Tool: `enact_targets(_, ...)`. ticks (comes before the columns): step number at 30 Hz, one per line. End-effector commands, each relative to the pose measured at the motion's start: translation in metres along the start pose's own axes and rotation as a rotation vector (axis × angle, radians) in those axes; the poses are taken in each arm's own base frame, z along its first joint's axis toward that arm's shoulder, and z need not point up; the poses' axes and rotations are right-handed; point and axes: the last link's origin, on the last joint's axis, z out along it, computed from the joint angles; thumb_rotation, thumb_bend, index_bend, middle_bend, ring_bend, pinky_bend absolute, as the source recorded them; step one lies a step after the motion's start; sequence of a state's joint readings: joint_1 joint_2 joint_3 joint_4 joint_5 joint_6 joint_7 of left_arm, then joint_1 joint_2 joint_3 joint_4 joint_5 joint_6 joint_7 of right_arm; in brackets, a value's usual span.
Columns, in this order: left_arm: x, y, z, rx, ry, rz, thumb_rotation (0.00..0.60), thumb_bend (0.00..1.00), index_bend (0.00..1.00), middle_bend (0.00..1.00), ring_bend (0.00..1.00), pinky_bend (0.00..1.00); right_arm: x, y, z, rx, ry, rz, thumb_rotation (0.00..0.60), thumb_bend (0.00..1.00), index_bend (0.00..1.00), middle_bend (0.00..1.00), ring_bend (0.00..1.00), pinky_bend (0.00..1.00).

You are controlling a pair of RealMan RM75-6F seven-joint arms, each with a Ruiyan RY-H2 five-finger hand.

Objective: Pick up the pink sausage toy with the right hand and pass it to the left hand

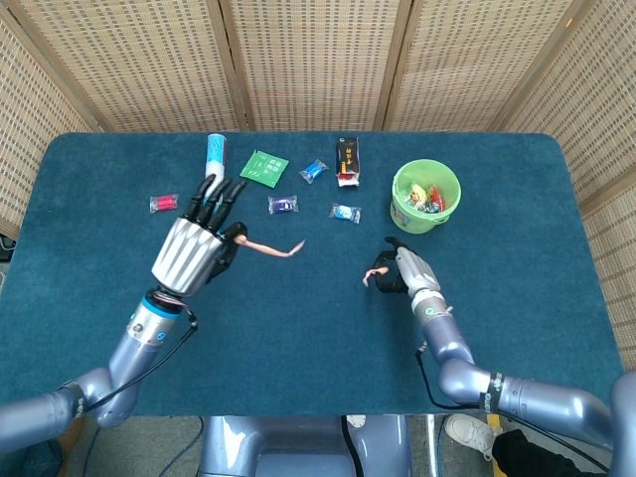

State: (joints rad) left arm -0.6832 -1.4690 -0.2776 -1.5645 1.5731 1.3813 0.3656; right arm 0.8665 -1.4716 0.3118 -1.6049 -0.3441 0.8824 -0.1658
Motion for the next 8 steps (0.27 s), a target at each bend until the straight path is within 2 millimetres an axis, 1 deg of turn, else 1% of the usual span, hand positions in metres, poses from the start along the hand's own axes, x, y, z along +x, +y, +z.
enact_targets(1,0.027,-0.013,0.0,0.031,0.051,0.024,0.6,0.61,0.8,0.0,0.0,0.0,0.007,0.01,-0.003,-0.01,0.011,0.006,0.6,0.69,0.78,0.15,0.0,0.0)
enact_targets(5,0.05,-0.026,-0.002,0.061,0.084,0.046,0.6,0.61,0.8,0.0,0.0,0.0,0.014,0.022,-0.007,-0.023,0.021,0.012,0.6,0.69,0.78,0.15,0.0,0.0)
enact_targets(8,0.059,-0.032,-0.006,0.077,0.09,0.051,0.6,0.61,0.8,0.0,0.0,0.0,0.017,0.025,-0.01,-0.022,0.02,0.018,0.6,0.69,0.78,0.15,0.0,0.0)
